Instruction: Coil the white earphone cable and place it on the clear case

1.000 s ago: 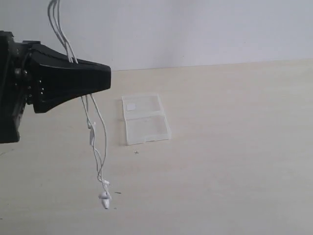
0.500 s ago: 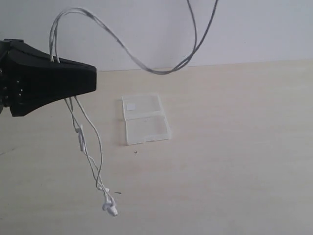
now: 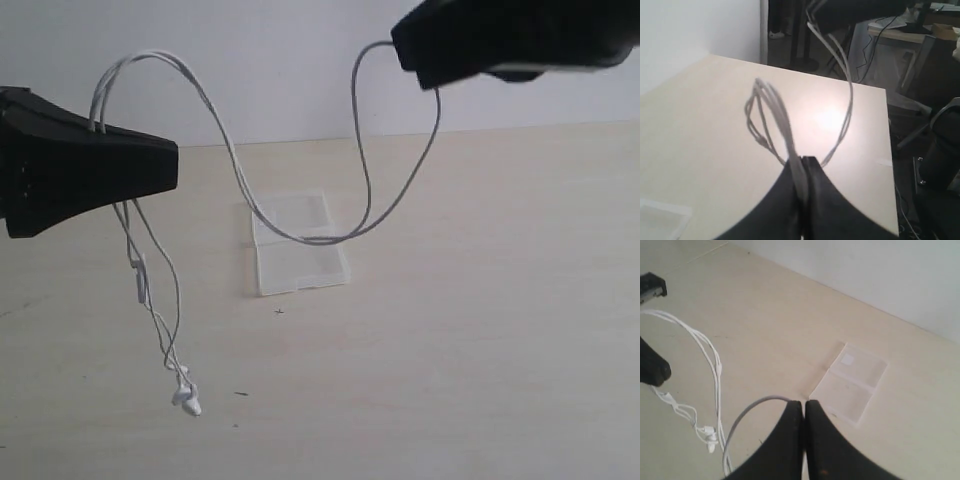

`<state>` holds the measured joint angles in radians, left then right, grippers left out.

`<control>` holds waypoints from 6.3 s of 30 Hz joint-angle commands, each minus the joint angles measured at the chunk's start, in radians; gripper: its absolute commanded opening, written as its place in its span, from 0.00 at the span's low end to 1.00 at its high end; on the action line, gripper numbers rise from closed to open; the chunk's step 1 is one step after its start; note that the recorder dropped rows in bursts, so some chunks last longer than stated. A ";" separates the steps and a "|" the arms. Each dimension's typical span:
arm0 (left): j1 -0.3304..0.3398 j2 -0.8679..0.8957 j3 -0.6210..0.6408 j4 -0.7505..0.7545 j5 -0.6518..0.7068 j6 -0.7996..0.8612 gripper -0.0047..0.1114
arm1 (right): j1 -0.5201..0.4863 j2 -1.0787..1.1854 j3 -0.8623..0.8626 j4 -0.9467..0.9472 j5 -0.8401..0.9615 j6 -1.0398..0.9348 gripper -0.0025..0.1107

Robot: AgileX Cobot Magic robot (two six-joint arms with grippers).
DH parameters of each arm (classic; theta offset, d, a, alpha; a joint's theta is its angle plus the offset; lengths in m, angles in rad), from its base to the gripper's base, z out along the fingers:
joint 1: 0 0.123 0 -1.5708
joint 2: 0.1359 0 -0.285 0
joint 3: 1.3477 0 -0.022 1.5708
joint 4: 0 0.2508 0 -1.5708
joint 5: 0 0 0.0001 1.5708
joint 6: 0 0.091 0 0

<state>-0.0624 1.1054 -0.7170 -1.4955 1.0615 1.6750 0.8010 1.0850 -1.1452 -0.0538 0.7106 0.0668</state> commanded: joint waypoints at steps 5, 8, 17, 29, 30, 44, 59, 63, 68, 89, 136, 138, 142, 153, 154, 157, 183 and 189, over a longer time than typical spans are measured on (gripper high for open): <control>0.064 -0.027 -0.008 0.006 0.001 -0.012 0.04 | 0.002 -0.003 0.131 -0.006 -0.120 0.033 0.02; 0.065 -0.031 -0.008 0.006 0.001 -0.010 0.04 | 0.002 -0.003 0.163 0.012 -0.150 0.033 0.02; 0.065 -0.039 -0.008 -0.019 -0.001 -0.008 0.04 | 0.002 -0.003 0.277 0.106 -0.260 0.026 0.02; 0.065 -0.044 -0.008 -0.055 -0.001 -0.008 0.04 | 0.002 -0.003 0.331 0.179 -0.290 -0.023 0.51; 0.065 -0.044 -0.008 -0.055 -0.001 -0.008 0.04 | 0.002 -0.003 0.331 0.179 -0.287 -0.029 0.53; 0.065 -0.044 -0.008 -0.059 0.001 -0.008 0.04 | 0.002 -0.003 0.331 0.198 -0.271 -0.074 0.52; 0.065 -0.044 -0.008 -0.171 0.016 0.048 0.04 | 0.002 0.026 0.331 0.574 -0.350 -0.458 0.52; 0.065 -0.044 -0.008 -0.195 0.016 0.062 0.04 | 0.002 0.075 0.331 0.689 -0.386 -0.558 0.52; 0.065 -0.044 -0.008 -0.228 0.016 0.120 0.04 | 0.002 0.129 0.331 0.790 -0.422 -0.671 0.52; 0.063 -0.044 -0.008 -0.249 0.007 0.207 0.04 | 0.002 0.241 0.331 1.689 -0.322 -1.678 0.67; 0.062 -0.044 -0.008 -0.249 -0.038 0.203 0.04 | 0.083 0.521 0.139 1.798 -0.270 -1.793 0.60; 0.062 -0.044 -0.008 -0.249 -0.047 0.203 0.04 | 0.083 0.521 0.139 1.798 -0.289 -1.793 0.59; 0.062 -0.044 -0.008 -0.249 -0.047 0.203 0.04 | 0.083 0.521 0.139 1.798 -0.298 -1.791 0.59; 0.062 -0.044 -0.008 -0.249 -0.074 0.203 0.04 | 0.083 0.521 0.139 1.798 -0.392 -1.791 0.69; 0.062 -0.044 -0.008 -0.249 -0.076 0.203 0.04 | 0.083 0.521 0.139 1.798 -0.392 -1.791 0.69; 0.062 -0.044 -0.008 -0.249 -0.081 0.203 0.04 | 0.083 0.517 0.139 1.798 -0.414 -1.785 0.69; 0.062 -0.044 -0.008 -0.249 -0.129 0.190 0.04 | 0.083 0.477 0.139 1.798 -0.452 -1.635 0.64; 0.062 -0.044 -0.008 -0.249 -0.129 0.181 0.04 | 0.083 0.493 0.139 1.798 -0.404 -1.635 0.53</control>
<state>0.0000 1.0675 -0.7170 -1.7276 0.9333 1.8672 0.8822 1.5720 -0.9986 1.7462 0.2745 -1.5729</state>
